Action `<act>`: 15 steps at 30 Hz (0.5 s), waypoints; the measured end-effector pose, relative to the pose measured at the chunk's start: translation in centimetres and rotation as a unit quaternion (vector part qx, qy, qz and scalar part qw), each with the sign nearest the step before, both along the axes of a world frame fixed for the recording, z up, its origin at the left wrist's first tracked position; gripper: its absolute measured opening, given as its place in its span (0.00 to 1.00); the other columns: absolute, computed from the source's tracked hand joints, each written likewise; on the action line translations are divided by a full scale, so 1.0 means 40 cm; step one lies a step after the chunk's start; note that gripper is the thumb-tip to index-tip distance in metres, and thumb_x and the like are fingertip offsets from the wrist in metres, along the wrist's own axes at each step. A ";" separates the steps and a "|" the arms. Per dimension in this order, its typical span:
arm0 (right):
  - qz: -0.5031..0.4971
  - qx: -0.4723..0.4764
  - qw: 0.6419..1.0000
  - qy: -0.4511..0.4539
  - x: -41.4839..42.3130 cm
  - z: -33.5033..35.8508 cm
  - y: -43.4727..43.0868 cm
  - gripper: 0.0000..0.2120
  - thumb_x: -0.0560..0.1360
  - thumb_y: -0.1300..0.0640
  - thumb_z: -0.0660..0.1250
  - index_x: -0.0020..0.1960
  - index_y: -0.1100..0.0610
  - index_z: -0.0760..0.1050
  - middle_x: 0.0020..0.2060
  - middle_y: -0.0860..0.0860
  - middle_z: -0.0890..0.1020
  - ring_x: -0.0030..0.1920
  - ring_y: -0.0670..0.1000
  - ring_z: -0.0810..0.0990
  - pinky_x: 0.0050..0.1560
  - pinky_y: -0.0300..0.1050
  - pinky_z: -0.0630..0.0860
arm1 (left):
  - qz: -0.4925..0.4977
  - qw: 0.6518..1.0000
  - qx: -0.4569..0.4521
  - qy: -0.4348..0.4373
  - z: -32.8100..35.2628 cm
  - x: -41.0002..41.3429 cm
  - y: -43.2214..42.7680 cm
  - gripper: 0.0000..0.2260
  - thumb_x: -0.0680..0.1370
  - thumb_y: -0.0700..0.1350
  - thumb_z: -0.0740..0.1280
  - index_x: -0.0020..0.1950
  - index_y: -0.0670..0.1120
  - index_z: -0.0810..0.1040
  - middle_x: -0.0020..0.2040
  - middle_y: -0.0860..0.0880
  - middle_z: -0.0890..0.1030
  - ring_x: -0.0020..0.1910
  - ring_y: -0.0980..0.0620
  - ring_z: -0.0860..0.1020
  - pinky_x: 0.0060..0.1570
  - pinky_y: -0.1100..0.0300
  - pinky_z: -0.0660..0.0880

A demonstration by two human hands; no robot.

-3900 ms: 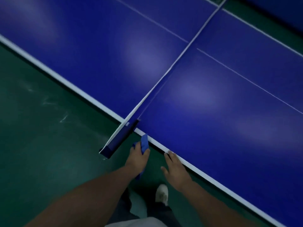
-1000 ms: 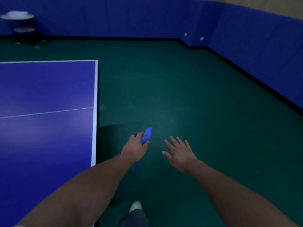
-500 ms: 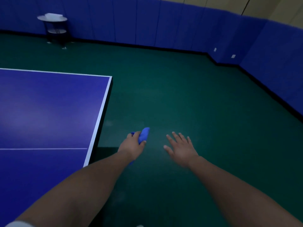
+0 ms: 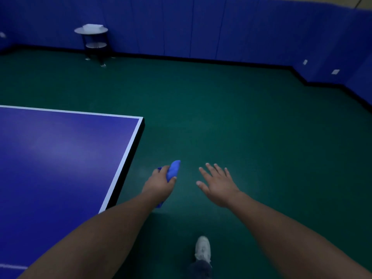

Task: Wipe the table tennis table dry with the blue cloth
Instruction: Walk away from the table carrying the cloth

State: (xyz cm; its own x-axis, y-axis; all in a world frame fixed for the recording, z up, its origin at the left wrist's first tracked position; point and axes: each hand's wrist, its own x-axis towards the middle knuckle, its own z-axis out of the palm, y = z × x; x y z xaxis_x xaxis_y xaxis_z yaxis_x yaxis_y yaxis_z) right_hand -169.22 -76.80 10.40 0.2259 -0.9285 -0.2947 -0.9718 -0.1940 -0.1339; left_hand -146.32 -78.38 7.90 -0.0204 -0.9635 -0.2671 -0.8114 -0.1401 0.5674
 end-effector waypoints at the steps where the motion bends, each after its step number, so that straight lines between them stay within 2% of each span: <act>1: 0.009 -0.003 1.000 0.001 -0.011 -0.001 -0.061 0.32 0.83 0.36 0.45 0.83 0.48 0.46 0.82 0.52 0.46 0.81 0.55 0.43 0.79 0.61 0.40 | 0.014 1.000 0.000 0.002 0.002 -0.010 -0.047 0.23 0.81 0.57 0.61 0.75 0.53 0.65 0.67 0.43 0.70 0.59 0.40 0.77 0.59 0.51 0.74; 7: 0.091 -0.038 0.995 0.001 -0.031 0.042 -0.510 0.32 0.83 0.36 0.45 0.82 0.48 0.47 0.82 0.51 0.47 0.81 0.55 0.44 0.79 0.61 0.41 | 0.089 0.996 -0.014 0.000 0.059 -0.031 -0.404 0.25 0.81 0.58 0.61 0.76 0.53 0.64 0.66 0.44 0.71 0.60 0.42 0.77 0.59 0.51 0.73; 15: 0.164 -0.002 0.986 0.003 0.084 0.001 -0.990 0.32 0.83 0.36 0.45 0.82 0.48 0.47 0.82 0.51 0.46 0.81 0.55 0.43 0.79 0.61 0.41 | 0.153 0.988 -0.017 0.012 0.026 0.050 -0.786 0.25 0.81 0.58 0.61 0.77 0.52 0.63 0.66 0.44 0.71 0.61 0.42 0.76 0.59 0.51 0.73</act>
State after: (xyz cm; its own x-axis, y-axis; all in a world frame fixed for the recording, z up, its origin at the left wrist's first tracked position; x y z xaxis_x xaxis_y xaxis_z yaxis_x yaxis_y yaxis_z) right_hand -165.85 -116.39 10.43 0.5132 -0.8067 -0.2932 -0.8572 -0.4992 -0.1267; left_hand -144.32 -109.83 8.96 0.2680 -0.9336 -0.2377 -0.7195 -0.3580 0.5951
